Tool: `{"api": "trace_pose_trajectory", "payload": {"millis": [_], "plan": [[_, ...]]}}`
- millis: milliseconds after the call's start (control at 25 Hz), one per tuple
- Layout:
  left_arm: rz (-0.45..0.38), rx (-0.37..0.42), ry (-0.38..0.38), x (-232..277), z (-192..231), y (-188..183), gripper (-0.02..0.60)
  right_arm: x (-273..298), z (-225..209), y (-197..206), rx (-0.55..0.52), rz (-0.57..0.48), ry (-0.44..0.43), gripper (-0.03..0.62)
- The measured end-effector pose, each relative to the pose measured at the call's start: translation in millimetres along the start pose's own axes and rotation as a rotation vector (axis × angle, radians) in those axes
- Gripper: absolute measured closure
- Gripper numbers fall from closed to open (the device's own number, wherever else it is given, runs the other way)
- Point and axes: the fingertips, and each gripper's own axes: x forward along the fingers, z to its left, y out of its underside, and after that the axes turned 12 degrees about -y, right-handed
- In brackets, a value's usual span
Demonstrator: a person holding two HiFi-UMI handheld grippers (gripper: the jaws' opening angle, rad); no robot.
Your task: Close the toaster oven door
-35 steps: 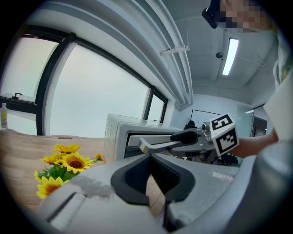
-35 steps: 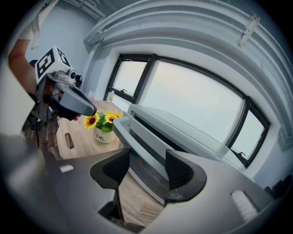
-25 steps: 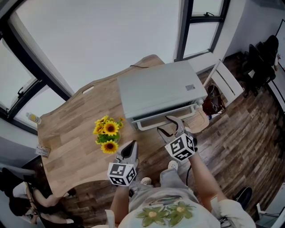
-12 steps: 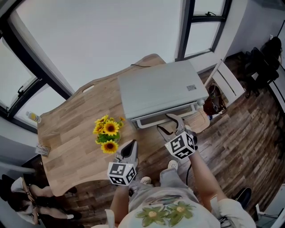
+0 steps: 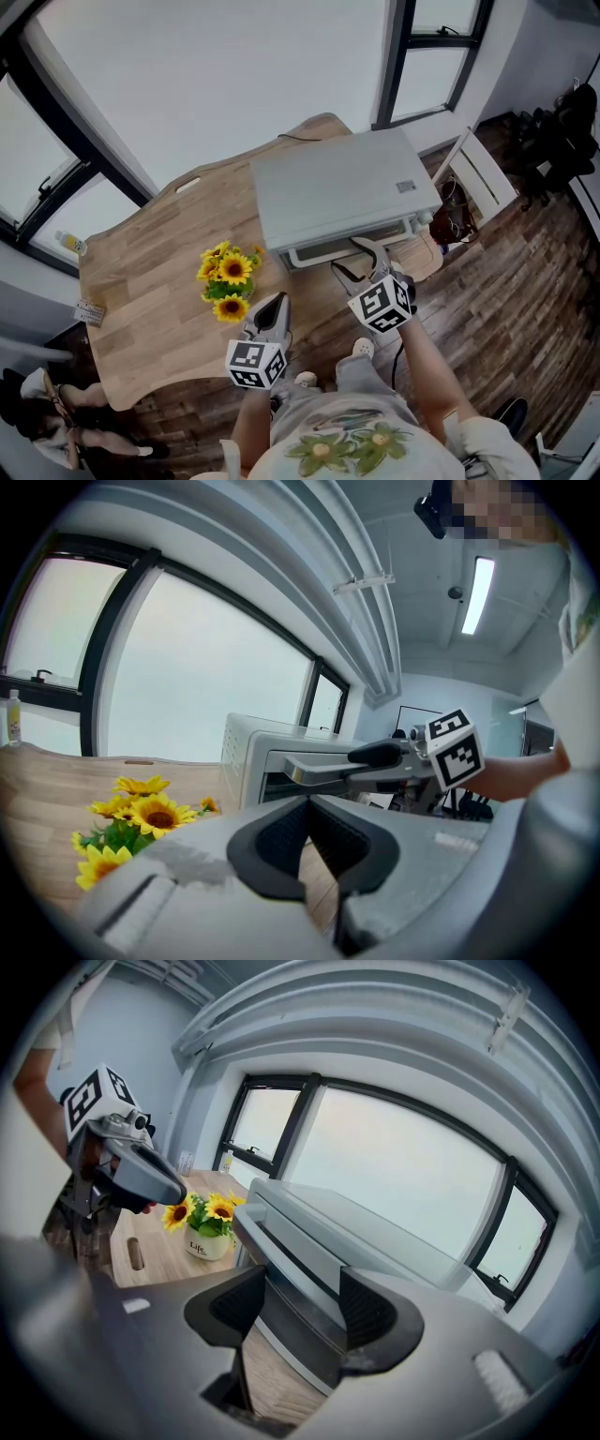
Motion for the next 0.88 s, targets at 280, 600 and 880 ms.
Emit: {"api": "trace_pose_trajectory", "payload": {"millis": [280, 600, 880], "plan": [[-0.006, -0.006, 0.006, 0.1, -1.8, -0.8, 0.578, 0.1, 0.3, -0.5, 0.001, 0.003, -0.004, 0.344], [-0.025, -0.014, 0.011, -1.2, -3.2, -6.6, 0.578, -10.1, 2.5, -15.2, 0.025, -0.100, 0.017, 0.352], [-0.047, -0.022, 0.022, -5.1, -2.8, -13.0, 0.578, -25.1, 19.4, -15.4, 0.090, -0.164, 0.066, 0.488]]}}
